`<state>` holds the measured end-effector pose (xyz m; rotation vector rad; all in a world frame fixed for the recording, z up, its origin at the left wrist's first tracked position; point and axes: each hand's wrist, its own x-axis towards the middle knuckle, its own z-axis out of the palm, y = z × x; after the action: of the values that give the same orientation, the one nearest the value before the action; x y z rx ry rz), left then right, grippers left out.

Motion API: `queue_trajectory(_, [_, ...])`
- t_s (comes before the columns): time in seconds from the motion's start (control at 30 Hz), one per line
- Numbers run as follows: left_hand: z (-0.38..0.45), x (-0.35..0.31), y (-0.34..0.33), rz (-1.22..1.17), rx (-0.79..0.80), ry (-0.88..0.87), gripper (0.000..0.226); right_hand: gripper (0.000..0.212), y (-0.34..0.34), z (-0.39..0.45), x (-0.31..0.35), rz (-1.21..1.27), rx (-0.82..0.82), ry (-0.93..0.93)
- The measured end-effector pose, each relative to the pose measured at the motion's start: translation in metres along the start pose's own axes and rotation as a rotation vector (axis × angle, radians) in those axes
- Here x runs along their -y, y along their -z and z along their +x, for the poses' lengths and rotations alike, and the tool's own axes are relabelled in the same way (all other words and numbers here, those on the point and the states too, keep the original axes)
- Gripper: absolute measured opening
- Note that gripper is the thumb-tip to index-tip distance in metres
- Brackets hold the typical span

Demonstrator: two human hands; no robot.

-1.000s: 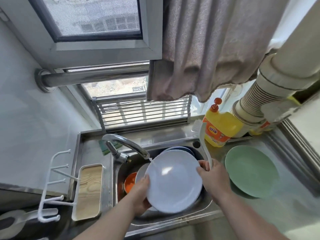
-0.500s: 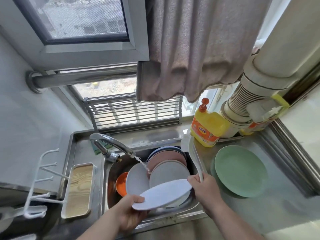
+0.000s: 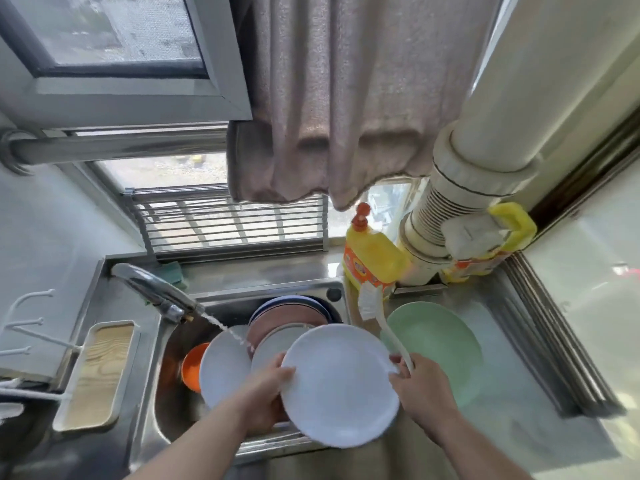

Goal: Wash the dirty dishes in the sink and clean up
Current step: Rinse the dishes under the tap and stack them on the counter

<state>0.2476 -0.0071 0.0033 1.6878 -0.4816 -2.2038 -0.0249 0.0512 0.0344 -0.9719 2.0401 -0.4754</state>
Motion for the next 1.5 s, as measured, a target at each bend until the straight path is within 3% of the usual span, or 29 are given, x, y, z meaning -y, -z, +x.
queue_trajectory(0.07, [0.018,0.0,-0.04,0.128,0.005,-0.083,0.042,0.033,0.026,0.004,-0.021,-0.018,-0.058,-0.019])
queue_trajectory(0.23, [0.062,0.012,-0.126,0.355,-0.018,-0.253,0.037,0.026,0.082,0.019,-0.073,-0.043,-0.161,-0.067])
queue_trajectory(0.43, [0.086,0.017,-0.159,0.538,-0.052,-0.388,0.047,0.04,0.099,0.023,-0.091,0.051,-0.131,-0.074])
queue_trajectory(0.53, [0.089,0.013,-0.14,0.623,-0.132,-0.384,0.053,0.025,0.084,0.018,-0.076,0.047,-0.153,-0.053])
queue_trajectory(0.6, [0.087,0.01,-0.11,0.662,-0.252,-0.367,0.037,0.015,0.066,0.015,-0.064,0.056,-0.17,-0.041])
queue_trajectory(0.67, [0.088,0.013,-0.068,0.645,-0.398,-0.308,0.024,0.031,0.041,0.011,-0.051,0.054,-0.108,-0.042])
queue_trajectory(0.77, [0.093,0.023,0.005,0.555,-0.68,-0.188,0.039,0.045,-0.002,0.007,-0.032,0.115,0.029,-0.063])
queue_trajectory(0.83, [0.099,0.032,0.048,0.544,-0.774,-0.071,0.051,0.046,-0.029,0.006,-0.022,0.173,0.075,-0.096])
queue_trajectory(0.9, [0.109,0.041,0.077,0.547,-0.725,0.02,0.054,0.044,-0.052,0.007,-0.013,0.224,0.078,-0.12])
queue_trajectory(1.0, [0.127,0.048,0.098,0.524,-0.607,0.067,0.035,0.037,-0.076,0.01,-0.006,0.291,0.038,-0.164])
queue_trajectory(1.17, [0.121,0.041,0.091,0.634,-0.537,0.025,0.026,0.035,-0.095,0.01,-0.006,0.307,-0.031,-0.221])
queue_trajectory(1.3, [0.114,0.038,0.089,0.543,-0.409,-0.103,0.018,0.035,-0.097,0.0,-0.003,0.34,-0.062,-0.245])
queue_trajectory(1.5, [0.064,0.007,0.117,0.175,-0.237,-0.061,0.02,0.03,-0.108,-0.023,0.016,0.418,-0.053,-0.282])
